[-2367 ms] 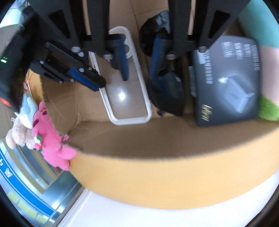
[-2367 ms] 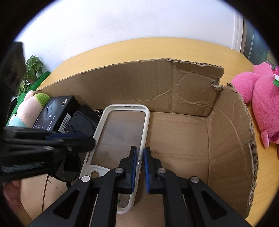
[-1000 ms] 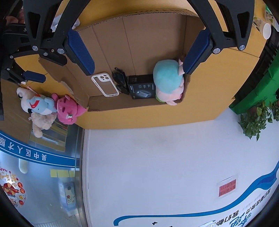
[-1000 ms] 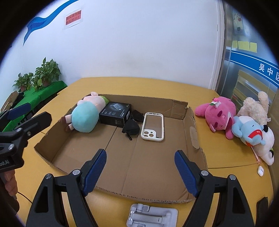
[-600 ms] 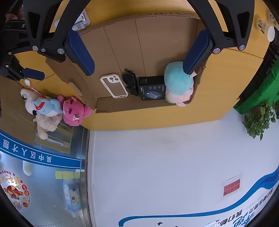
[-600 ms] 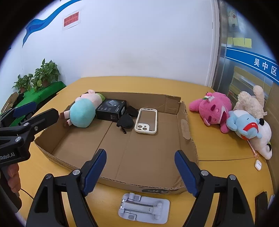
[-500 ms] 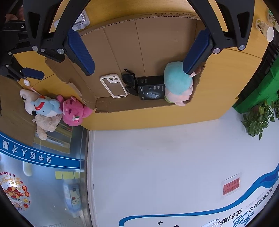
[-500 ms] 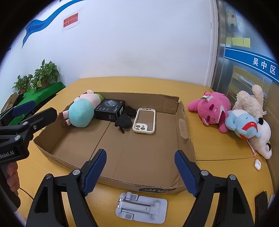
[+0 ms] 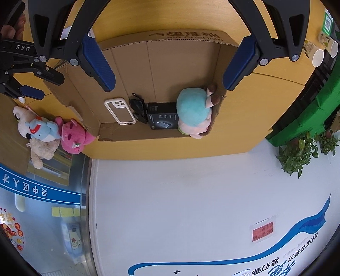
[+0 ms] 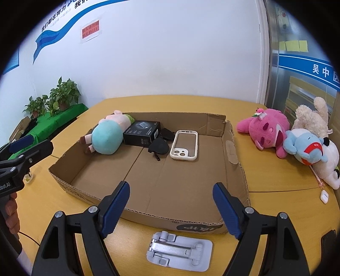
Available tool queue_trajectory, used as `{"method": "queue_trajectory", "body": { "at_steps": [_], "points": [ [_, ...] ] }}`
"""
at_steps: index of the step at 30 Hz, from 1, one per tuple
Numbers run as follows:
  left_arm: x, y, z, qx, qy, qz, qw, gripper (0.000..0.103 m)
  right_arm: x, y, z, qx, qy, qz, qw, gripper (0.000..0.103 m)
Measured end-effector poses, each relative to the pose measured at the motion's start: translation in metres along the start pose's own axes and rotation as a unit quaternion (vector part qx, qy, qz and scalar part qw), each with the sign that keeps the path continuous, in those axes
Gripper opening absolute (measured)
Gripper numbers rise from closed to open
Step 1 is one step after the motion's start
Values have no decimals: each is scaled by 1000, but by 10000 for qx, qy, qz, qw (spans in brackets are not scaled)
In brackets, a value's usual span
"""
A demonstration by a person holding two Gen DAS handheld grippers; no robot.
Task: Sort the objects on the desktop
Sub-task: 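Raise both grippers and move toward the white phone stand, then grasp the white phone stand with the left gripper while the right gripper clamps it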
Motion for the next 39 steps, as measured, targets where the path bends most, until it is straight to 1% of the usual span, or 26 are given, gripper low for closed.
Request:
{"method": "queue_trajectory", "body": {
  "at_steps": [2,4,6,7,8,10,12,14,15,16,19,20,21,22,23,26,28,29,30,31,32,33,34,36,39],
  "points": [
    [-3,1,2,-13,-23,14,10000,103,-1,1,2,-6,61,-25,10000,80],
    [-11,-1,3,-17,-118,129,9998,103,-4,-1,1,-28,126,11,9999,80],
    [-19,-11,3,10,-368,340,9987,103,-9,-7,-3,-53,275,63,9996,80],
    [-22,-18,1,1,-472,429,9980,103,-12,-15,-5,-46,361,157,9992,80],
    [-25,-25,0,-20,-544,497,9973,103,-15,-22,-8,-46,434,253,9987,80],
    [-29,-45,-2,-63,-635,652,9958,103,-24,-51,-17,-68,630,656,9958,80],
    [-32,-65,-6,-31,-771,845,9934,103,-31,-80,-32,-194,553,1066,9926,80],
    [-33,-84,-12,37,-992,1059,9894,103,-35,-103,-48,-418,599,1330,9884,80],
    [-33,-91,-14,127,-984,1114,9888,102,-36,-107,-53,-479,617,1377,9874,80],
    [-32,-99,-19,124,-1096,1203,9866,102,-37,-111,-59,-557,660,1387,9866,80],
    [-32,-114,-26,102,-1216,1399,9826,103,-44,-112,-62,-589,903,1264,9861,79],
    [-32,-116,-27,89,-1245,1452,9815,102,-49,-114,-61,-582,926,1285,9857,76],
    [-31,-119,-29,77,-1293,1506,9801,102,-53,-117,-59,-613,949,1360,9843,69],
    [-30,-119,-29,56,-1311,1509,9798,102,-58,-122,-54,-698,1079,1471,9807,67],
    [-28,-119,-28,30,-1305,1492,9801,102,-59,-125,-48,-745,1196,1529,9782,68],
    [-25,-120,-20,37,-1262,1475,9810,103,-52,-133,-25,-556,1198,1524,9795,68],
    [-26,-124,-9,207,-1221,1543,9802,102,-44,-140,-2,-514,1322,1581,9772,71],
    [-27,-126,-5,289,-1215,1601,9792,102,-40,-143,14,-436,1460,1641,9746,72],
    [-29,-129,-1,398,-1205,1679,9776,102,-36,-146,35,-261,1745,1735,9689,73],
    [-30,-131,2,463,-1200,1725,9766,102,-30,-149,59,-42,2125,1815,9601,73],
    [-31,-133,5,543,-1199,1786,9751,102,-22,-150,81,190,2498,1787,9515,71],
    [-32,-135,7,580,-1226,1833,9737,102,-16,-149,92,359,2597,1687,9502,71],
    [-32,-137,6,605,-1292,1873,9719,102,-12,-147,99,485,2577,1589,9518,71],
    [-34,-141,4,668,-1468,1949,9675,102,-12,-140,102,793,2214,1417,9616,72],
    [-44,-148,-1,904,-1701,2164,9571,102,-24,-135,95,848,1846,1471,9680,72]
  ]
}}
Point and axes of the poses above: each gripper's, at about its wrist camera, not at the fingertips, and x roughly against the way its jaws point, z to its left, y to its top, the point moved 7 cm from there along -x, roughly the way its jaws point, and after that the axes turned 4 degrees about x, right-handed, at the moved point
